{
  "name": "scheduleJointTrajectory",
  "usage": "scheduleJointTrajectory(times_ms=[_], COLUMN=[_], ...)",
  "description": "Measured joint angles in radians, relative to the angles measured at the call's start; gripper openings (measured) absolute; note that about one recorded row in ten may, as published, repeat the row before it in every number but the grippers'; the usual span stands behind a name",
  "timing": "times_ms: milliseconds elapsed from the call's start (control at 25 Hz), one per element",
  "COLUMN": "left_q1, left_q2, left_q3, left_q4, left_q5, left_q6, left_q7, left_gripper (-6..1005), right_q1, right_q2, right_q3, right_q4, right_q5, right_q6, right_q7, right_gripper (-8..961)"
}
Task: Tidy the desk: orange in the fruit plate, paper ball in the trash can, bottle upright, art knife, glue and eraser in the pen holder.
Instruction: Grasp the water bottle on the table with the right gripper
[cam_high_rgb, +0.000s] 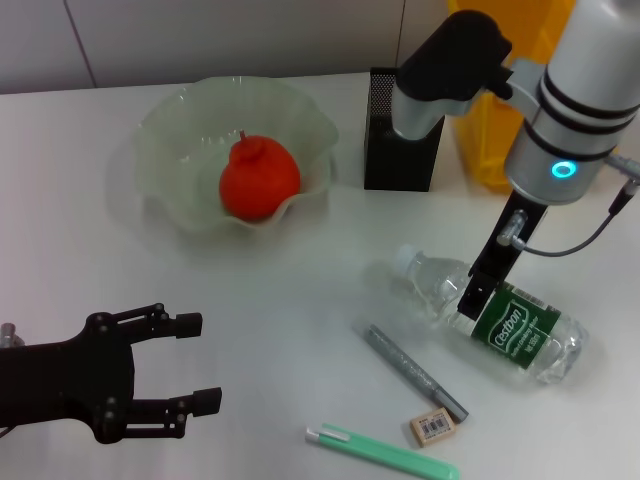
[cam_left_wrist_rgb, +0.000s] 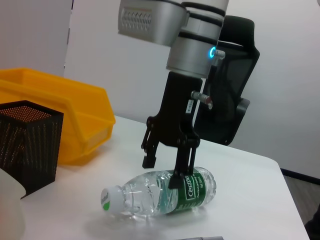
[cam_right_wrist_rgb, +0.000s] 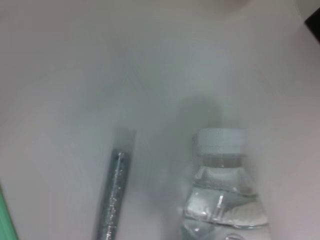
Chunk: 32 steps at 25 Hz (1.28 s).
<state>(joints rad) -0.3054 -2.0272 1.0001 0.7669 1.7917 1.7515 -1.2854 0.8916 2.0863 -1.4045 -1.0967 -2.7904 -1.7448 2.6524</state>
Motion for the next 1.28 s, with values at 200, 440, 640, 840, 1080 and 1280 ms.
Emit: scheduleJointTrajectory(times_ms=[200,440,640,840,1080,1280], left_q1=[0.000,0.001,-0.001,-0.001,-0.001,-0.002], left_q2=[-0.001,-0.001,-0.002,-0.002,-0.003,-0.004], left_q3=[0.000,0.000,0.001,0.002,0.003,0.003], left_q4=[0.000,0.000,0.000,-0.001,-0.002,-0.003], left_q5=[0.000,0.000,0.000,0.000,0.000,0.000], left_q6=[-0.002,-0.007,-0.009,-0.009,-0.010,-0.010], left_q7=[0.000,0.000,0.001,0.001,0.001,0.001], left_gripper=[853,852,851,850,849,848], right_q1=[0.022,0.025,0.027,0.027,0.027,0.026], right_q2=[0.002,0.002,0.004,0.004,0.005,0.005], right_q3=[-0.034,-0.106,-0.116,-0.125,-0.164,-0.167], right_q4=[0.057,0.084,0.119,0.125,0.149,0.155], right_q5=[0.013,0.013,0.026,0.048,0.051,0.051], right_q6=[0.018,0.048,0.076,0.089,0.117,0.121], right_q7=[0.016,0.061,0.066,0.064,0.067,0.067], right_gripper=[791,791,791,792,789,789])
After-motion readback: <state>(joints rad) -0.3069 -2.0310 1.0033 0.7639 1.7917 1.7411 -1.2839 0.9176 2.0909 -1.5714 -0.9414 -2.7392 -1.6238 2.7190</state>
